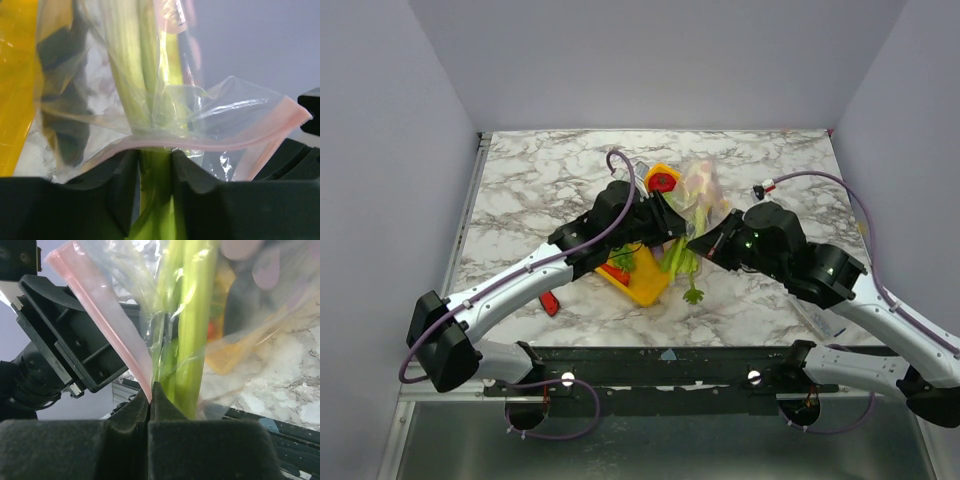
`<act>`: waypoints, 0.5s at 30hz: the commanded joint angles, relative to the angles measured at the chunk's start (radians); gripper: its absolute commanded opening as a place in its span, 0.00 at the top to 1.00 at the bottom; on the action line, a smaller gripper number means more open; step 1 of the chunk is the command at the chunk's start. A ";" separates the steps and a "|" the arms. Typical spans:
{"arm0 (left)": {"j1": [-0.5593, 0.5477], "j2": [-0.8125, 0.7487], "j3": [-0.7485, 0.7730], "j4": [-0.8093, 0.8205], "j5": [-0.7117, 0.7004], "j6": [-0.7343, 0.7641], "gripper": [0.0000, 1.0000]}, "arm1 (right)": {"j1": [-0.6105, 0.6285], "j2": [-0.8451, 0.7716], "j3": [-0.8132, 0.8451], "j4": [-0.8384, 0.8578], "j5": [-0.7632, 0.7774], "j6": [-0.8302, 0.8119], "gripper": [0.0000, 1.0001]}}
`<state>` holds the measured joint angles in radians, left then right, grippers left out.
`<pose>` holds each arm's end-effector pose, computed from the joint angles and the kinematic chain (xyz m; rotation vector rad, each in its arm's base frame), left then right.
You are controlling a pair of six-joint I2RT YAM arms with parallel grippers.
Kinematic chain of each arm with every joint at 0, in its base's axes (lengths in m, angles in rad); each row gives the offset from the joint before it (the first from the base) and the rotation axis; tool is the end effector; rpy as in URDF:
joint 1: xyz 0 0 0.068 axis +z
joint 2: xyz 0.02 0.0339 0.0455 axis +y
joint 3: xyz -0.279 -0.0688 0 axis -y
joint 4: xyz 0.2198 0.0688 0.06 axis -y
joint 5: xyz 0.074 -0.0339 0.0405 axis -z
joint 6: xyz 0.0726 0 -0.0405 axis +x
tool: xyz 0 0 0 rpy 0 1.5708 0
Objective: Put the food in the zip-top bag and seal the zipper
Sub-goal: Place the fake vegetable in the zipper food storage bag.
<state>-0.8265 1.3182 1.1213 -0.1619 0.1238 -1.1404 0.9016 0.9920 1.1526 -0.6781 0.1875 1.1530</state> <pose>0.2063 -0.2373 0.3482 -0.2514 2.1954 -1.3494 0.1353 0.1493 0.3695 0.4047 2.2201 1.0118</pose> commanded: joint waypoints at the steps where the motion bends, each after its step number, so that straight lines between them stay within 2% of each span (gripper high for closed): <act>1: 0.008 -0.027 -0.005 0.139 0.067 0.058 0.57 | 0.006 -0.047 -0.001 -0.005 0.054 0.039 0.99; 5: -0.009 -0.053 -0.030 0.118 0.209 0.083 0.43 | 0.005 -0.052 0.023 -0.032 0.099 0.024 0.99; 9: -0.025 -0.121 -0.060 0.128 0.352 0.091 0.40 | 0.005 -0.034 0.039 -0.058 0.113 0.011 1.00; 15: -0.025 -0.241 -0.009 -0.050 0.451 0.204 0.37 | 0.005 -0.048 0.038 -0.079 0.125 0.005 0.99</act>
<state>-0.8371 1.1851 1.0645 -0.1081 0.4088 -1.0424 0.9142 0.9539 1.1603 -0.7422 0.2550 1.1629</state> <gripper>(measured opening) 0.622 0.007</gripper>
